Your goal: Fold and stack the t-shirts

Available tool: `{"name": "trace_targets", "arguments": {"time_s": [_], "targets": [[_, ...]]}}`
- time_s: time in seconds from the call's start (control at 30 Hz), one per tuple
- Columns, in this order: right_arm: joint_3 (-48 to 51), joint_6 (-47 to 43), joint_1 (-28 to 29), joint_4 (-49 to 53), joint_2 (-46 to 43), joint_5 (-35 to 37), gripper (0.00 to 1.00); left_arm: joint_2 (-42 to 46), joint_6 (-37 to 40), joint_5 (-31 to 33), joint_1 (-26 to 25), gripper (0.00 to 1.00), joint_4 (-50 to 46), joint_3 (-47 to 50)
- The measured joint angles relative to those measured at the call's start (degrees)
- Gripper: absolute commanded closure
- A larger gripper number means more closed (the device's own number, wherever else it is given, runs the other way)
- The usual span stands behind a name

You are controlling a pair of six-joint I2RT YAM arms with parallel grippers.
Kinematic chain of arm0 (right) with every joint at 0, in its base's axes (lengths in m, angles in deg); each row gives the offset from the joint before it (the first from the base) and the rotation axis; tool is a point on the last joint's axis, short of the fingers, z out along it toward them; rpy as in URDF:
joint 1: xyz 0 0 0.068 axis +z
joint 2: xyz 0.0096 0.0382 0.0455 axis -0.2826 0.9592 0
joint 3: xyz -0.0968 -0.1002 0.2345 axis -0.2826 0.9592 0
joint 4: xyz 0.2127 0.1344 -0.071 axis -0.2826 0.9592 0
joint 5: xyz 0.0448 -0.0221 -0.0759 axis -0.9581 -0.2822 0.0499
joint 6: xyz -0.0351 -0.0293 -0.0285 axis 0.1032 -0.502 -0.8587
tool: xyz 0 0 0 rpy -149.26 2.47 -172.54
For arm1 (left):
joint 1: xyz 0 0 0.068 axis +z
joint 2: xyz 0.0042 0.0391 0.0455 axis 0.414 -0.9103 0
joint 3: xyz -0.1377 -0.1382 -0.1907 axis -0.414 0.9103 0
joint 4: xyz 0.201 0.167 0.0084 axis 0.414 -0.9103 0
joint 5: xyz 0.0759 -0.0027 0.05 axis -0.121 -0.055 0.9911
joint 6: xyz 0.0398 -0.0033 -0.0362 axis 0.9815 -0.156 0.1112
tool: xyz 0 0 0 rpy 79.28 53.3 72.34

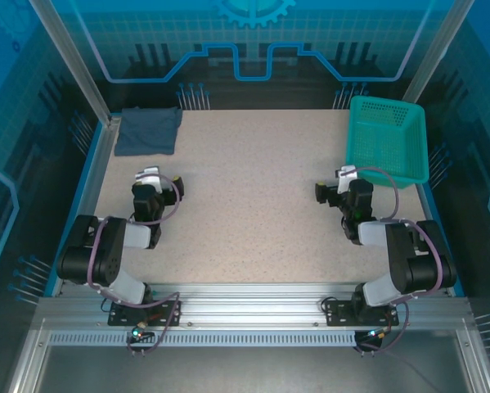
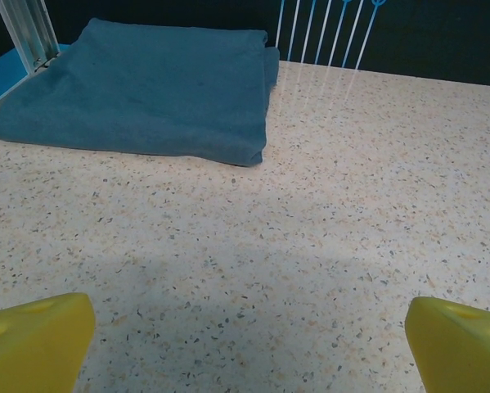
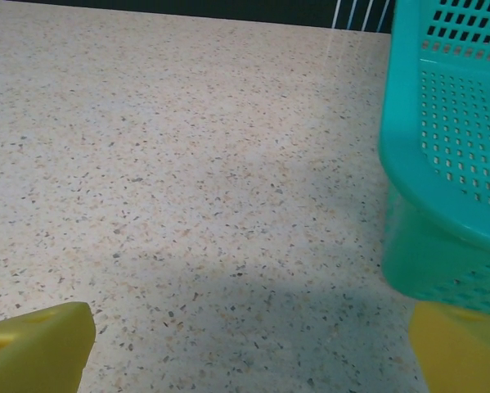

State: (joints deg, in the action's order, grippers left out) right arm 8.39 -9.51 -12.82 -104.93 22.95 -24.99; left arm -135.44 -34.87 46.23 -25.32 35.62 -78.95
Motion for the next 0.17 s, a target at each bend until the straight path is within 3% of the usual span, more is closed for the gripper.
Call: {"name": "trace_targets", "arguments": {"time_s": [0.17], "targets": [[-0.11, -0.15, -0.02, 0.35, 0.02, -0.98, 0.00, 0.00, 0.02, 0.00, 0.00, 0.01, -0.70, 0.00]]}}
